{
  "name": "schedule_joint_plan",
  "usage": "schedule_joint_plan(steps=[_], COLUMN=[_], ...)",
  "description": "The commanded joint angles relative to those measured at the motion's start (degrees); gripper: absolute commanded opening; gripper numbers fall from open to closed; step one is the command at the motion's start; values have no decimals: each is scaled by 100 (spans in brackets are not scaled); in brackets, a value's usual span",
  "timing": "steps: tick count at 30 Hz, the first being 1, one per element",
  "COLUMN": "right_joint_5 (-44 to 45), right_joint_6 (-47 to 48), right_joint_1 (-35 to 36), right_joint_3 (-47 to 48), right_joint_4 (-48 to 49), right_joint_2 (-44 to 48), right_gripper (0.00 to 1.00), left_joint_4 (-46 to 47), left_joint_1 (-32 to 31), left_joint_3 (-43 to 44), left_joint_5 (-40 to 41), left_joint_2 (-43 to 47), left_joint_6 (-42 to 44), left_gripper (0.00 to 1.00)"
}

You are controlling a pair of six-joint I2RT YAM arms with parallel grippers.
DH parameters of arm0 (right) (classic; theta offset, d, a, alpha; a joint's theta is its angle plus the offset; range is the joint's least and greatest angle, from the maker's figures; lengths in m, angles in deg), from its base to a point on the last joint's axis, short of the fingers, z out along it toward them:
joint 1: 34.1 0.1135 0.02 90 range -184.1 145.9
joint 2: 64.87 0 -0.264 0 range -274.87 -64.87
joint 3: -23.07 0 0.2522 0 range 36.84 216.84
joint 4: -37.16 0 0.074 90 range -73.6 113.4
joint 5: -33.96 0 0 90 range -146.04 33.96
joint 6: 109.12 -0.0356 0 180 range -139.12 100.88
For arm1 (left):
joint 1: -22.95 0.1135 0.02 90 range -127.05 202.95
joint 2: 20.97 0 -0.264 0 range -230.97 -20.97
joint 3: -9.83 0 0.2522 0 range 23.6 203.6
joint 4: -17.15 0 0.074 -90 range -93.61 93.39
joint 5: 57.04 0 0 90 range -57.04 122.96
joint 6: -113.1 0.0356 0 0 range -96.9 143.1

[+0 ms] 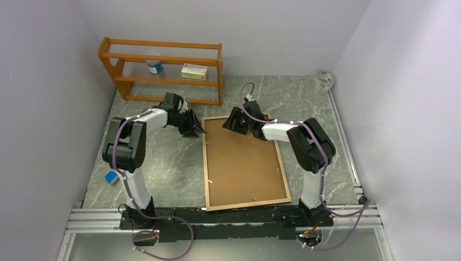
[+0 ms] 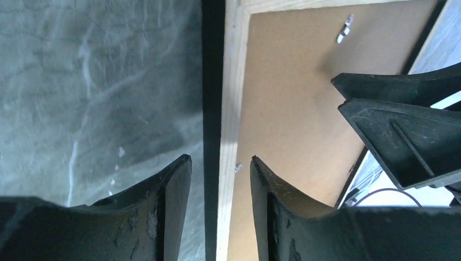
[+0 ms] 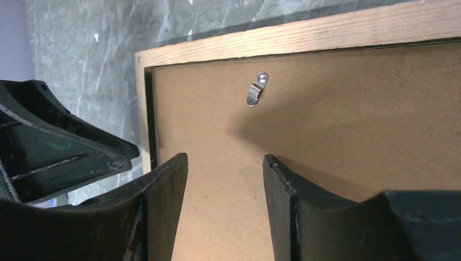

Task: Put the photo into the frame
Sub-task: Install the photo frame at the center of the board.

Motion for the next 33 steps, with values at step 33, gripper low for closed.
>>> schedule_joint_plan(steps=[33], right_joint_5=[726], right_joint_6=[268], right_joint_1=[-162], right_joint_3=[993], right_joint_4=[247], right_joint_2=[-1251], right_gripper=[53], left_joint_4=[-335], left_joint_1=[6], left_joint_3=[364], left_joint_5=[-117], left_joint_2=[-638], left_joint_6=[423], left_gripper=[28])
